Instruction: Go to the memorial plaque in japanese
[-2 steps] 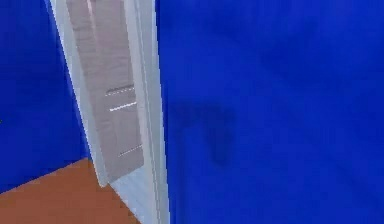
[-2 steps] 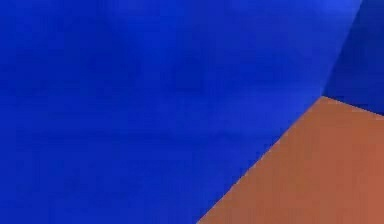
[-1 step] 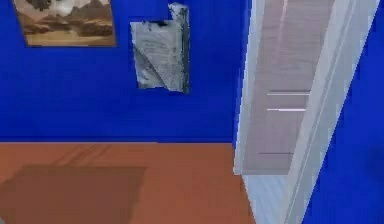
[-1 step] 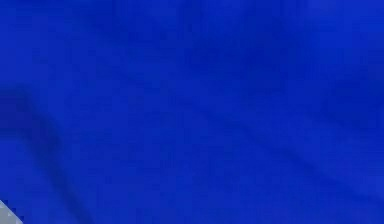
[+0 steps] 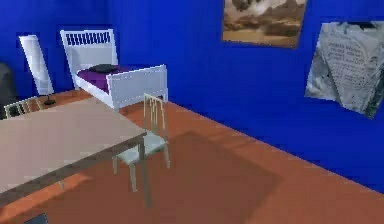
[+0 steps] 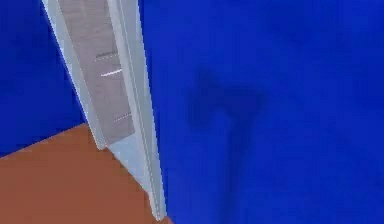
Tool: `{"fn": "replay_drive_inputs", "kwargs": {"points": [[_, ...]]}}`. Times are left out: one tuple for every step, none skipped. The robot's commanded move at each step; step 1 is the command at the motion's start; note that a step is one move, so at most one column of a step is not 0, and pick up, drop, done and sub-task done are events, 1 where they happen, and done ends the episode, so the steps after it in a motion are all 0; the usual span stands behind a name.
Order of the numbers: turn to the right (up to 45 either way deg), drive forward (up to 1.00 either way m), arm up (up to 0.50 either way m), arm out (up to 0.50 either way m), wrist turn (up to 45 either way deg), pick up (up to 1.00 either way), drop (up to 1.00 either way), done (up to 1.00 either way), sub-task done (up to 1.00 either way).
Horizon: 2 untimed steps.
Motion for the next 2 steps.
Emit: {"fn": "replay_drive_inputs", "kwargs": {"points": [[-42.0, 0.0, 0.0, 0.0, 0.0, 0.0, 0.0, 0.0, 0.0], [0.0, 0.2, 0.0, 0.0, 0.0, 0.0, 0.0, 0.0, 0.0]]}}
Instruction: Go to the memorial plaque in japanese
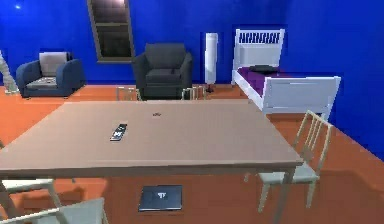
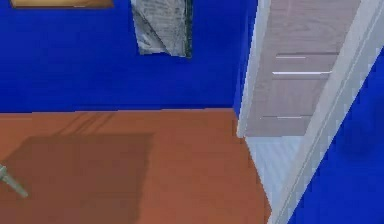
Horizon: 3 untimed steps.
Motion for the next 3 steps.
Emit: {"fn": "replay_drive_inputs", "kwargs": {"points": [[45.0, 0.0, 0.0, 0.0, 0.0, 0.0, 0.0, 0.0, 0.0], [18.0, 0.0, 0.0, 0.0, 0.0, 0.0, 0.0, 0.0, 0.0], [0.0, 0.9, 0.0, 0.0, 0.0, 0.0, 0.0, 0.0, 0.0]]}}
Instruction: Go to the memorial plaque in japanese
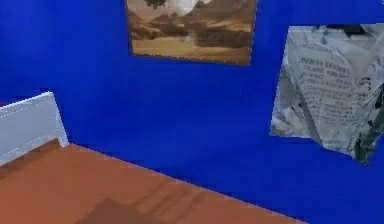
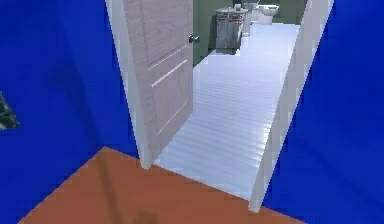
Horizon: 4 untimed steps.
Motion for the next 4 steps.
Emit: {"fn": "replay_drive_inputs", "kwargs": {"points": [[-9.0, 0.0, 0.0, 0.0, 0.0, 0.0, 0.0, 0.0, 0.0], [0.0, 0.7, 0.0, 0.0, 0.0, 0.0, 0.0, 0.0, 0.0], [45.0, 0.0, 0.0, 0.0, 0.0, 0.0, 0.0, 0.0, 0.0], [27.0, 0.0, 0.0, 0.0, 0.0, 0.0, 0.0, 0.0, 0.0]]}}
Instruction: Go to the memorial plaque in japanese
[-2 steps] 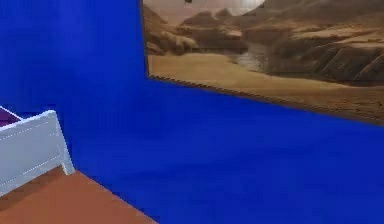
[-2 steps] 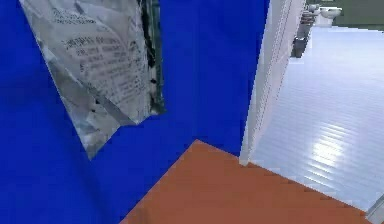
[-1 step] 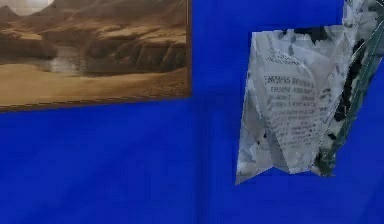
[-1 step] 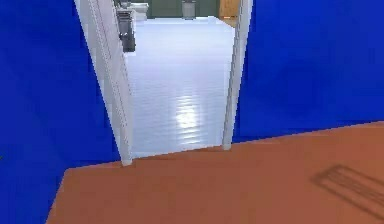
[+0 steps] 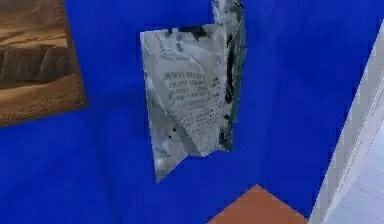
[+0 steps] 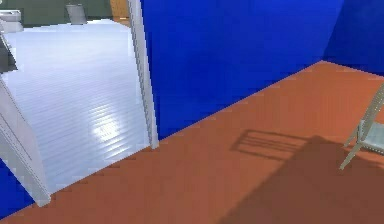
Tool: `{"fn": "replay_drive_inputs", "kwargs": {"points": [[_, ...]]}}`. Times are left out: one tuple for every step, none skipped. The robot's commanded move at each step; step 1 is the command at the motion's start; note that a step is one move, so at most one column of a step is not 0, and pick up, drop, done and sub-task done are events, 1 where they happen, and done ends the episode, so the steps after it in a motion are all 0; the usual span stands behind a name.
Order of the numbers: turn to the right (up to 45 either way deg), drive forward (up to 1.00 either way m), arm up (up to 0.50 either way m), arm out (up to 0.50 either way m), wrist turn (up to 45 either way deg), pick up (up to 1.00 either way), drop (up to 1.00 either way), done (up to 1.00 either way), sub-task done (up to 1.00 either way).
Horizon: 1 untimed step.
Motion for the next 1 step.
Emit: {"fn": "replay_drive_inputs", "kwargs": {"points": [[0.0, 0.0, 0.0, 0.0, 0.0, 0.0, 0.0, 1.0, 0.0]]}}
